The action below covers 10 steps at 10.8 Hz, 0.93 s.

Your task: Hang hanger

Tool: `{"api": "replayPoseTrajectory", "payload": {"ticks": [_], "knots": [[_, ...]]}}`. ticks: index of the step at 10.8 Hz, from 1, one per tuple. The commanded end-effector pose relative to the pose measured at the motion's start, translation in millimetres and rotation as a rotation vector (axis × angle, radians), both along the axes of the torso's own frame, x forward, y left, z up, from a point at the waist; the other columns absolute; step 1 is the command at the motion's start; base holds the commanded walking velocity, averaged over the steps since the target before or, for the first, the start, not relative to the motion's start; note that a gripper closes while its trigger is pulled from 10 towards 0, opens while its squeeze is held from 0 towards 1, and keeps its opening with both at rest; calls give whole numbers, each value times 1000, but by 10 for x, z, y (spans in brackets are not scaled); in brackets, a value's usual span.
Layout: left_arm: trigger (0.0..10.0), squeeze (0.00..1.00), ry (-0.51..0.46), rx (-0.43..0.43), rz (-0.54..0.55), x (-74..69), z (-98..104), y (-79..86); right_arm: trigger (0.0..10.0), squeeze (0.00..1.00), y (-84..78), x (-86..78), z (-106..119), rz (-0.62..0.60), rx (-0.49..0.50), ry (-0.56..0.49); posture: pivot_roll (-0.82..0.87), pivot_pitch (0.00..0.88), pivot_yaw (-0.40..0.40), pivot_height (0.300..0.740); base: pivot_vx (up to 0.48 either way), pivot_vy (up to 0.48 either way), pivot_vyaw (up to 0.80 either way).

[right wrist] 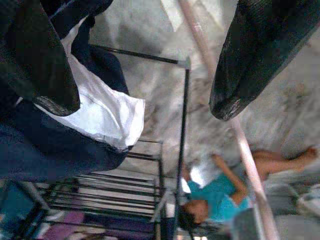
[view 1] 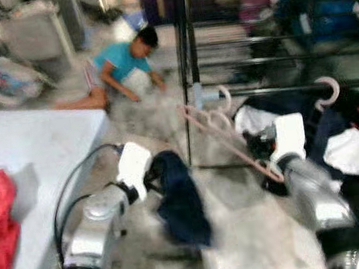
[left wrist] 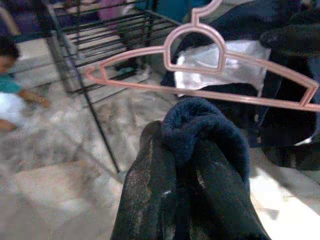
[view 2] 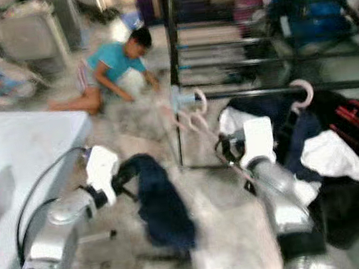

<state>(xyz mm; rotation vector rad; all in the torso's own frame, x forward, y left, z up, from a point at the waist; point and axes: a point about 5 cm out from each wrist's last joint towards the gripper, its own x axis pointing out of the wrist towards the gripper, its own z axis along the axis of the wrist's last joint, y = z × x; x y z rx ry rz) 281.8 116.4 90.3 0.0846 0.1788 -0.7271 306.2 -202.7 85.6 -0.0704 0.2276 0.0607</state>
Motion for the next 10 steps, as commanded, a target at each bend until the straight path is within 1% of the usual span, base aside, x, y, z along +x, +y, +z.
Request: {"api": "replayPoseTrajectory", "payload": {"ticks": [1,2,3,4,5,6,7,9,10], "knots": [[10000,0,-30,-1,-7,2,76,-9,10000,0,-20,56,18,51,8,18,13,21,-14,740,0,0,0],[10000,0,-27,4,-7,-16,73,4,10000,0,-56,126,72,93,4,13,15,27,-15,740,0,0,0],[10000,0,-22,9,-1,-28,68,19,10000,0,-41,185,155,139,28,-17,18,33,-16,740,0,0,0],[10000,0,-21,8,-1,-38,69,18,10000,0,-37,199,175,154,39,-24,21,38,-18,740,0,0,0],[10000,0,-17,-2,1,-55,71,23,10000,0,8,200,214,217,53,-48,22,45,-19,740,0,0,0],[10000,0,-18,2,0,-68,69,35,10000,0,4,200,231,224,60,-64,20,50,-21,740,285,341,0],[10000,0,-16,8,-2,-80,58,41,10000,0,12,196,285,218,59,-104,18,52,-22,740,334,322,0],[10000,0,-14,5,-7,-89,60,23,10000,0,22,158,333,170,45,-152,15,52,-22,740,341,294,0],[10000,0,-15,5,-7,-85,63,21,10000,0,29,136,326,162,41,-159,11,48,-22,740,341,289,0]]}}
